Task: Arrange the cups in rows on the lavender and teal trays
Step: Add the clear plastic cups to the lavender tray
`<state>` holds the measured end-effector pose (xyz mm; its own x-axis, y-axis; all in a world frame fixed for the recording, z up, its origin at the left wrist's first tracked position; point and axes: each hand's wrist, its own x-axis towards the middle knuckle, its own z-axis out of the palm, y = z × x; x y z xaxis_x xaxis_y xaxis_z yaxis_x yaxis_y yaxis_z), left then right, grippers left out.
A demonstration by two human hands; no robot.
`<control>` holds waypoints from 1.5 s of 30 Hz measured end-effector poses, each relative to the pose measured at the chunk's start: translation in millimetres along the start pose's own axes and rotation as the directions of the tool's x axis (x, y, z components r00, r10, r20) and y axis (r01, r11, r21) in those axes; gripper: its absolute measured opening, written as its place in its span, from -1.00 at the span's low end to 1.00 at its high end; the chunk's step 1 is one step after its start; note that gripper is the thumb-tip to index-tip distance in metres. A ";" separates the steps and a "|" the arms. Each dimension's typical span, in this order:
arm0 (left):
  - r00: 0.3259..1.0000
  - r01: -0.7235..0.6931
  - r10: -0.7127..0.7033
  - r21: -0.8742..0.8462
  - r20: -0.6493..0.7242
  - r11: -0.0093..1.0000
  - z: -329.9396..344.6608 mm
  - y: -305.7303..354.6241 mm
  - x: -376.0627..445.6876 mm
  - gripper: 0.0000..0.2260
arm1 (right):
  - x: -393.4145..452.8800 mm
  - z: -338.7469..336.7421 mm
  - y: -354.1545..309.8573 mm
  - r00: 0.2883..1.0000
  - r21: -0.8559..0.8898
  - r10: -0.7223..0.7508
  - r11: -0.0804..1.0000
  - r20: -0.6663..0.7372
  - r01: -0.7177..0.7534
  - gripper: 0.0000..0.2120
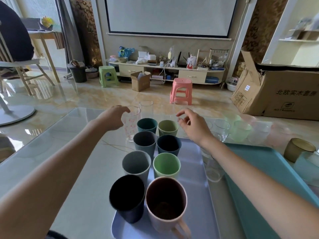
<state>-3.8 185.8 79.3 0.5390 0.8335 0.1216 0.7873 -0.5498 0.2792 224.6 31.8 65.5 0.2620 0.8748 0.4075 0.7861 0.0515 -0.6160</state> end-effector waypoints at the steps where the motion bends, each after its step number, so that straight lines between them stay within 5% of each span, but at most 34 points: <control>1: 1.000 0.000 0.000 0.013 0.012 1.000 5.9 -3.2 9.4 -0.51 | 14.4 5.2 -0.6 0.999 -0.012 -0.001 1.000 0.032 0.001 -0.85; 5: 0.998 -0.029 0.026 0.067 0.050 0.997 27.0 -17.2 35.2 -0.56 | 54.8 33.5 -1.3 0.986 -0.065 -0.013 0.998 0.167 0.024 -0.81; 10: 0.999 -0.043 0.041 0.167 0.015 0.985 40.4 -12.4 43.9 -0.91 | 66.8 60.2 -1.6 0.976 -0.062 -0.037 0.997 0.214 0.051 -0.80; 15: 0.993 -0.028 0.029 0.010 -0.115 1.000 23.2 -17.6 32.6 -0.74 | 65.4 66.9 -6.7 0.975 -0.034 -0.088 0.995 0.203 0.097 -0.71; 18: 0.971 -0.023 0.013 -0.039 -0.237 0.999 -12.3 -11.3 20.0 -0.84 | 66.0 59.7 -21.7 0.986 0.021 -0.108 0.994 0.127 0.107 -0.56; 25: 0.906 -0.269 0.230 -0.064 -0.356 0.961 -60.1 71.5 -19.8 -0.90 | 62.8 15.8 -66.7 0.986 0.311 -0.110 0.948 0.122 0.068 -0.09; 30: 0.856 -0.407 0.373 -0.022 -0.358 0.913 -58.7 129.8 -17.8 -0.96 | 55.0 -33.2 -59.8 0.985 0.234 -0.158 0.962 0.066 0.139 0.04; 33: 0.833 -0.464 0.424 -0.033 -0.356 0.885 -51.8 156.1 -1.4 -0.95 | 56.1 -65.9 -42.6 0.984 0.216 -0.070 0.976 0.163 0.034 0.16; 37: 0.816 -0.526 0.504 -0.002 -0.282 0.850 -35.8 186.6 17.0 -0.95 | 55.2 -106.5 -17.3 0.930 0.229 0.102 0.954 0.353 -0.192 0.05; 45: 0.842 -0.537 0.531 -0.065 -0.093 0.841 0.9 214.2 32.9 -0.90 | 49.2 -104.0 34.6 0.908 0.270 0.238 0.901 0.345 -0.339 -0.08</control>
<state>182.8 95.4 142.2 0.8443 0.4150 0.3390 0.3529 -0.9067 0.2309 322.9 26.6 134.3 0.2318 0.9727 -0.0092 0.4682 -0.1199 -0.8754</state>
